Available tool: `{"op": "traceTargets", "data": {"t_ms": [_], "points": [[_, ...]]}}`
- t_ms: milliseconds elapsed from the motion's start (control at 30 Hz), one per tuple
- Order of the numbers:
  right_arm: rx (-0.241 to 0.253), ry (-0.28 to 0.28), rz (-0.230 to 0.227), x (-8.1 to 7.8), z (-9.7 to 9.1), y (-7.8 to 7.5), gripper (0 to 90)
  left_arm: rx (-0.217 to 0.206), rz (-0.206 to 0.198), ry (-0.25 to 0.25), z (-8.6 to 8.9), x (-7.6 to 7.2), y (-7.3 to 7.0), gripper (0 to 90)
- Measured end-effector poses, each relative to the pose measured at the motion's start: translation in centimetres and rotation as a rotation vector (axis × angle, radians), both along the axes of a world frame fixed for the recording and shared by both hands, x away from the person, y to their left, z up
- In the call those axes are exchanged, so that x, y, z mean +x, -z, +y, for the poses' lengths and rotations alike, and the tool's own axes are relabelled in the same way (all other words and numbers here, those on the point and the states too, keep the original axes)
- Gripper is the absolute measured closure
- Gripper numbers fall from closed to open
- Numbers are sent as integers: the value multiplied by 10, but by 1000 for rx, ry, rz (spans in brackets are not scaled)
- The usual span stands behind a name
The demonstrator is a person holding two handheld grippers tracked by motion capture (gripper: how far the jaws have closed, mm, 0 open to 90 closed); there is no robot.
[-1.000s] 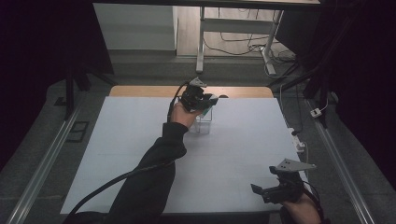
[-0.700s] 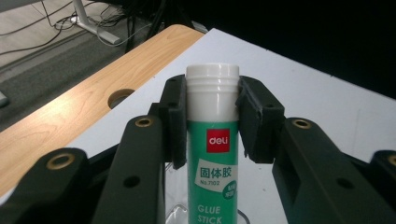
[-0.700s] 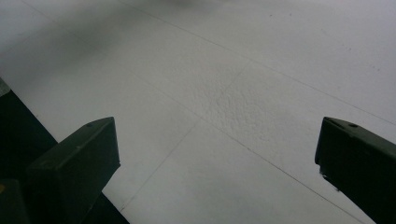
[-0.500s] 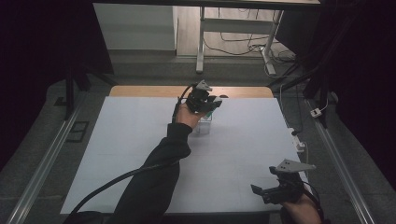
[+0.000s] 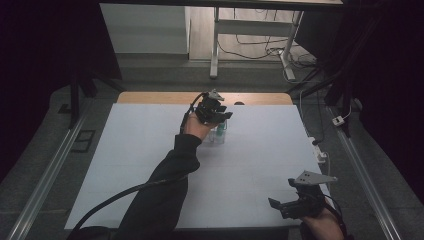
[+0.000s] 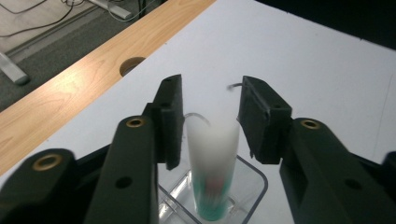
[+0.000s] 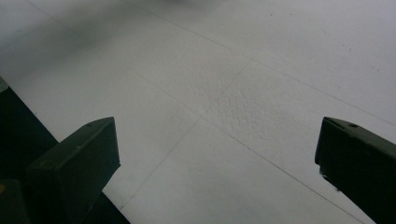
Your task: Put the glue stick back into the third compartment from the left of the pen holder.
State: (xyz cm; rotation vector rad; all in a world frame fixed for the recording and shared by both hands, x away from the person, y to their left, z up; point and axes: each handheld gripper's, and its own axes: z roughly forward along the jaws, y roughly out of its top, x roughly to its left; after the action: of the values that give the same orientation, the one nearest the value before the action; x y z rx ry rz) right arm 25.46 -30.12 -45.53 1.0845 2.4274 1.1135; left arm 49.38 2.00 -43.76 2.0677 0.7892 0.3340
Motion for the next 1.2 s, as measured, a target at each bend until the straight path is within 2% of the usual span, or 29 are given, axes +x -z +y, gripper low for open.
{"op": "traceTargets", "data": {"t_ms": [67, 200, 333, 533, 633, 833, 1200], "points": [[0, 1, 0, 0, 0, 0, 0, -14, 13, -4, 2, -1, -3, 548], [0, 1, -1, 0, 0, 0, 0, -10, 16, -6, 4, -5, -7, 484], [-1, 1, -2, 0, 0, 0, 0, -9, 40, -14, 7, -9, -12, 398], [1, 1, -1, 0, 0, 0, 0, -60, 106, 10, 14, -16, -17, 277], [-2, 2, -2, 0, 0, 0, 0, -31, 101, 12, 14, -20, -19, 221], [-6, 3, -1, 0, 1, 0, 0, -22, 118, 10, 15, -27, -18, 152], [-6, 3, 0, 0, 1, 0, 0, 14, 140, 59, 19, -40, -16, 43]]}}
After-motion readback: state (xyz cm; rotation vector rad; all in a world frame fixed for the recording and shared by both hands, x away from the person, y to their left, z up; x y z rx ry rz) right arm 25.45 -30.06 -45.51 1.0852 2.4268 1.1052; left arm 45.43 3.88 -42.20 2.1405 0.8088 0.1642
